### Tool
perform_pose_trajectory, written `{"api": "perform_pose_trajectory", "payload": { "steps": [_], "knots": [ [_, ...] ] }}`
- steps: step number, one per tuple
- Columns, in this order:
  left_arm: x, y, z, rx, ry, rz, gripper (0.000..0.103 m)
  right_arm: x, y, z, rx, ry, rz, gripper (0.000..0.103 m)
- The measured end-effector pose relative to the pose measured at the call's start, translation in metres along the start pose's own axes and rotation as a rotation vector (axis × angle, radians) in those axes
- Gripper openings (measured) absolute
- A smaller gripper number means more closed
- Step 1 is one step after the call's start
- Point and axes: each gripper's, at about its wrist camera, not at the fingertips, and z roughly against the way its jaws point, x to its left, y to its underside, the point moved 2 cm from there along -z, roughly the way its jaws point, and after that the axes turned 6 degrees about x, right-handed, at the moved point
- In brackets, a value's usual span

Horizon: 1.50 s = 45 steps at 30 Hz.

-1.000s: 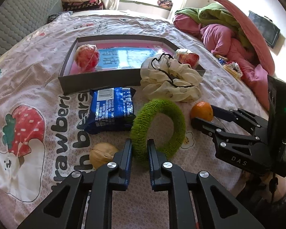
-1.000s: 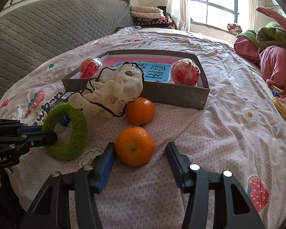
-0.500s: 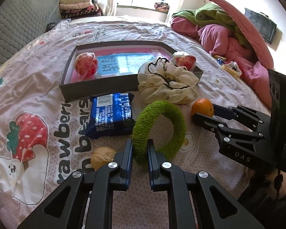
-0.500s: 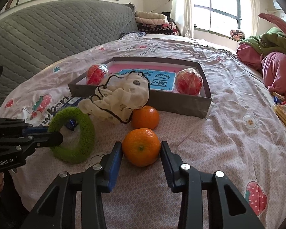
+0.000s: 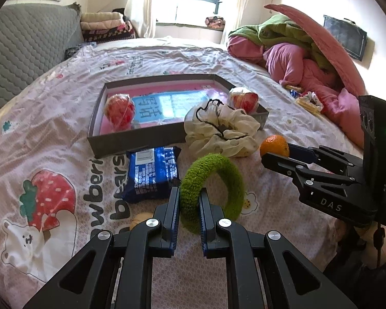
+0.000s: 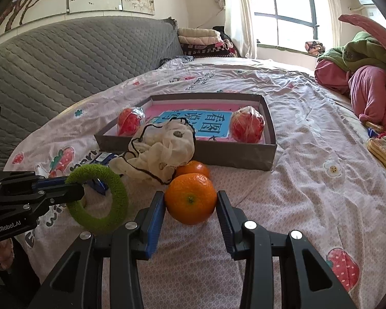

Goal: Organize objects
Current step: 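Lift the green ring with the left gripper while the right gripper lifts the orange toward the tray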

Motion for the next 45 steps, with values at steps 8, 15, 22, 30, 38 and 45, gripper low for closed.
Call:
{"api": "perform_pose_trajectory", "payload": {
  "steps": [8,15,22,30,38,45],
  "knots": [
    [0.001,-0.003,0.01,-0.05,-0.023,-0.008,0.013,0.005,-0.003,0.008,-0.041,0.026,0.027,0.041],
    [-0.002,-0.005,0.026,-0.122,-0.045,-0.022,0.013,0.005,-0.005,0.015,-0.075,0.019,0.027,0.041],
    [-0.001,-0.008,0.038,-0.167,-0.06,-0.018,0.013,0.011,-0.008,0.027,-0.138,0.036,0.059,0.041],
    [0.006,-0.013,0.035,-0.167,-0.064,0.004,0.013,0.017,-0.01,0.035,-0.177,0.051,0.085,0.041],
    [0.013,-0.015,0.033,-0.172,-0.067,0.018,0.013,0.017,-0.011,0.034,-0.175,0.048,0.081,0.041],
    [0.017,-0.017,0.029,-0.178,-0.061,0.026,0.013,0.017,-0.012,0.033,-0.179,0.042,0.08,0.041]
  ]
}}
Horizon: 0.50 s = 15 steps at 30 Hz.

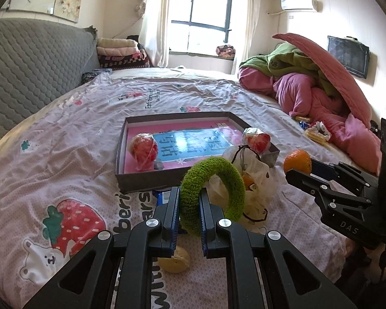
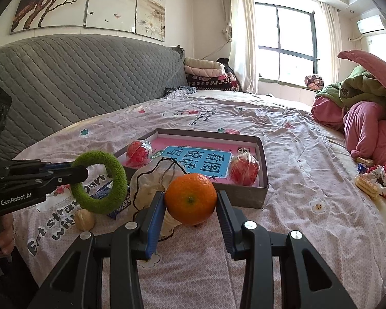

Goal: Organize objects
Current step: 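Lift the green ring with the left gripper while the right gripper lifts the orange toward the tray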

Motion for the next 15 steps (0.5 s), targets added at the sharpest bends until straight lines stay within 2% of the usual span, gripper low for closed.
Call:
{"api": "perform_pose_trajectory", "payload": {
  "steps": [15],
  "knots": [
    [0.006,-0.018,-0.002,-0.022,-0.008,0.013,0.013,-0.003,-0.004,-0.003,-0.005,-0.007,-0.007,0.041]
  ]
}}
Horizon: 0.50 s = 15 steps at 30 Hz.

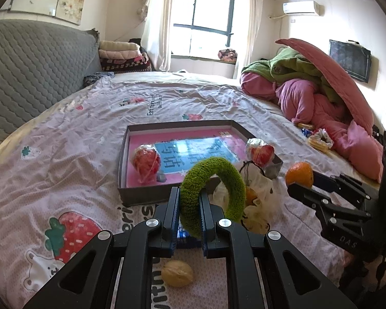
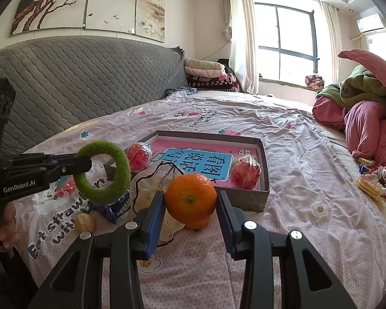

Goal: Organize objects
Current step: 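Lift the green ring with the left gripper while the right gripper lifts the orange toward the tray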

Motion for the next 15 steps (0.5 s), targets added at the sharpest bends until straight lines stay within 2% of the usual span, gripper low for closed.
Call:
{"api": "perform_pose_trajectory", "payload": {
  "steps": [15],
  "knots": [
    [0.003,-0.017,-0.017,0.024,-0.049,0.021,0.013,-0.001,-0.007,-0.007,0.002,0.007,-0.002,0.041]
  ]
}}
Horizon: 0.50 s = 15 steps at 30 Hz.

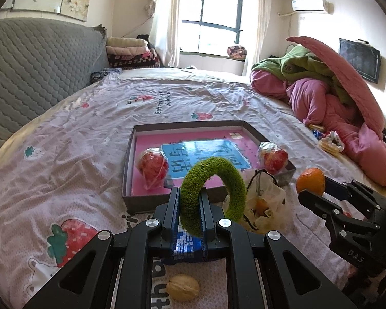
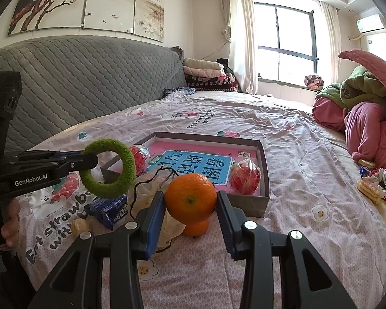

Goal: Organize objects
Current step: 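Lift the green ring with the left gripper while the right gripper lifts the orange toward the tray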

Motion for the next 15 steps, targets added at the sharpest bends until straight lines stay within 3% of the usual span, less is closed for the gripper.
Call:
{"api": "perform_pose_trajectory", "payload": {
  "steps": [15],
  "knots": [
    [0.001,-0.014,-0.014,-0.008,-0.012,-0.016,0.013,-0.004,-0.019,-0.007,-0.033,0.018,0.015,0.041]
  ]
}}
